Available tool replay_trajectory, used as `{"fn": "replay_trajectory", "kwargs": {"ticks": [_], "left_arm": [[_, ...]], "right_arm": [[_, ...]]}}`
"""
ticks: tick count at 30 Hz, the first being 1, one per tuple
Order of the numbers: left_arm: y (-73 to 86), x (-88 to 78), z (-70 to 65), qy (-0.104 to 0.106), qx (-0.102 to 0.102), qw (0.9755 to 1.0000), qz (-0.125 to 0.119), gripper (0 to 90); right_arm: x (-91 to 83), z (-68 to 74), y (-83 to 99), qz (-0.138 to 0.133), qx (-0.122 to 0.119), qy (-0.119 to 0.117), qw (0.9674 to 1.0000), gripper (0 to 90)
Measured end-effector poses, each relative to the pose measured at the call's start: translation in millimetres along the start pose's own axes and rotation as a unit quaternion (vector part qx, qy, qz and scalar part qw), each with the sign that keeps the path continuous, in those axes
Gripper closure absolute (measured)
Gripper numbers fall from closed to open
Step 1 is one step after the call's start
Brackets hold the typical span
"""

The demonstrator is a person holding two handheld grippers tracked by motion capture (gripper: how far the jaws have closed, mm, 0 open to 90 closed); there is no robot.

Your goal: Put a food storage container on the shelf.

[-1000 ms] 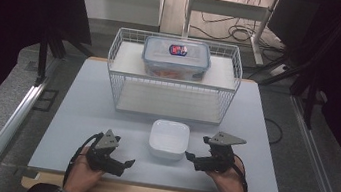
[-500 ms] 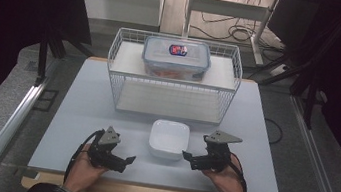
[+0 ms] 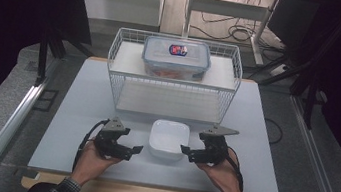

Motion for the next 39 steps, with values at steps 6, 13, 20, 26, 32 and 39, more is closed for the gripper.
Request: {"fn": "replay_trajectory", "kwargs": {"ticks": [6, 13, 20, 26, 32, 39], "left_arm": [[-17.8, 14.1, -1.6, 0.000, 0.021, 0.9998, 0.004, 24.8], [-29.7, 36.4, -2.9, 0.025, 0.009, 0.9996, 0.006, 29.4], [-31.5, 49.9, 0.5, 0.063, -0.028, 0.9976, 0.006, 25.0], [-29.2, 51.6, -2.1, 0.087, -0.040, 0.9953, 0.013, 22.8], [-22.7, 48.9, -2.0, 0.120, -0.085, 0.9890, 0.018, 27.4], [-22.4, 42.6, -5.3, 0.107, -0.081, 0.9907, 0.020, 35.3]], "right_arm": [[2.2, -3.0, -6.1, 0.000, -0.003, 0.005, 1.0000, 27.5], [12.5, -9.5, -5.1, 0.018, 0.012, -0.003, 0.9998, 30.0], [23.8, -5.2, -3.8, 0.033, 0.031, -0.034, 0.9984, 27.9], [25.0, -1.6, -1.1, 0.046, 0.053, -0.052, 0.9962, 26.2], [21.2, -1.0, -0.5, 0.054, 0.065, -0.052, 0.9951, 33.7], [18.0, -1.1, -0.1, 0.063, 0.070, -0.051, 0.9942, 35.5]]}}
Point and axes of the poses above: each handheld gripper's, and its own axes: x roughly forward along the jaws, y roughly out of its underside, z roughly to its left, the point moved 7 cm from there along x, roughly forward along the jaws, and after that the axes turned 3 degrees about -z, right-handed, at the moved point
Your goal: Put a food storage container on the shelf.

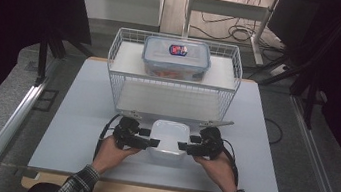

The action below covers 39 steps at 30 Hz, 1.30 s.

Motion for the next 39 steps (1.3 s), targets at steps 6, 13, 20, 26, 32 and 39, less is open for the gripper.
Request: {"fn": "replay_trajectory", "kwargs": {"ticks": [6, 13, 20, 26, 32, 39], "left_arm": [[2.7, -3.5, -3.8, -0.001, 0.009, 1.0000, 0.002, 41.4], [-1.3, -4.3, -2.3, -0.017, 0.013, 0.9998, -0.005, 42.7], [-2.0, -14.4, -4.7, -0.028, -0.010, 0.9995, -0.013, 58.5], [-0.4, -20.9, -9.0, -0.034, -0.029, 0.9985, -0.032, 66.3], [-2.7, -25.3, -6.8, -0.052, -0.035, 0.9967, -0.051, 76.2], [-2.3, -25.6, -6.7, -0.066, -0.032, 0.9954, -0.061, 77.8]], "right_arm": [[0.5, -0.8, 3.9, 0.004, 0.030, -0.025, 0.9992, 37.2], [-9.1, -2.1, 3.5, -0.006, 0.046, -0.026, 0.9986, 56.7], [-13.6, 2.1, 3.0, -0.011, 0.051, -0.018, 0.9985, 64.1], [-16.7, 6.2, 2.7, -0.022, 0.065, -0.008, 0.9976, 69.7], [-20.5, 9.4, 2.4, -0.037, 0.054, 0.005, 0.9978, 78.0], [-19.2, 12.8, 3.4, -0.046, 0.034, 0.023, 0.9981, 78.2]]}}
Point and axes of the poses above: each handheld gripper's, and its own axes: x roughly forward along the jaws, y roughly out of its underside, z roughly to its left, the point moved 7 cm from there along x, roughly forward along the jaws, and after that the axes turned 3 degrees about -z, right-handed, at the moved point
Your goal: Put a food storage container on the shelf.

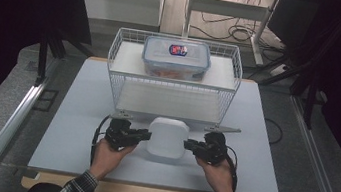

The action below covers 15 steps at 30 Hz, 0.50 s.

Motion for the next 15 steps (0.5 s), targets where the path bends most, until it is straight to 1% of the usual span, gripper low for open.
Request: {"fn": "replay_trajectory", "kwargs": {"ticks": [3, 7, 15], "left_arm": [[-0.3, -0.8, 0.4, -0.007, 0.006, 1.0000, -0.001, 77.9], [-2.5, -3.4, -0.4, -0.010, 0.012, 0.9999, -0.007, 78.0], [-11.5, -11.8, -3.9, -0.014, 0.023, 0.9994, -0.022, 78.0]], "right_arm": [[1.4, 1.7, 0.2, -0.004, -0.010, 0.006, 0.9999, 78.2], [2.2, 2.3, -0.4, -0.014, -0.015, 0.004, 0.9998, 78.1], [-5.5, 9.1, -10.5, -0.039, -0.038, 0.009, 0.9985, 78.2]]}}
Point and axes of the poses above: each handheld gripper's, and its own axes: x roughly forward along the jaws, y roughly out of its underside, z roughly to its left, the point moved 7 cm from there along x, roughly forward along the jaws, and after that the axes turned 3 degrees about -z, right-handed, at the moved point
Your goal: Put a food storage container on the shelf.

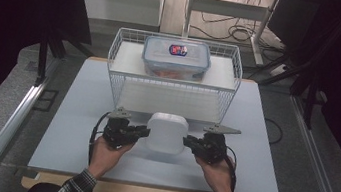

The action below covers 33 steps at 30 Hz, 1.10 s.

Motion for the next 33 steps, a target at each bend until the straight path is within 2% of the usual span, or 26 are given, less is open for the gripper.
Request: {"fn": "replay_trajectory", "kwargs": {"ticks": [9, 15, 22, 33], "left_arm": [[-9.6, -7.2, -3.0, -0.008, 0.016, 0.9998, -0.012, 78.1], [-22.6, -16.8, -6.5, -0.014, 0.033, 0.9990, -0.025, 78.1], [-52.8, -31.9, -12.5, -0.023, 0.062, 0.9968, -0.046, 78.1], [-102.0, -50.7, -21.7, -0.038, 0.099, 0.9909, -0.083, 78.1]], "right_arm": [[-5.5, 4.5, -12.1, -0.019, -0.024, 0.006, 0.9995, 78.2], [-11.5, 9.1, -24.6, -0.036, -0.042, 0.008, 0.9984, 78.2], [-23.6, 15.2, -52.7, -0.064, -0.066, 0.012, 0.9957, 78.1], [-43.9, 19.1, -101.2, -0.109, -0.093, 0.019, 0.9896, 78.1]]}}
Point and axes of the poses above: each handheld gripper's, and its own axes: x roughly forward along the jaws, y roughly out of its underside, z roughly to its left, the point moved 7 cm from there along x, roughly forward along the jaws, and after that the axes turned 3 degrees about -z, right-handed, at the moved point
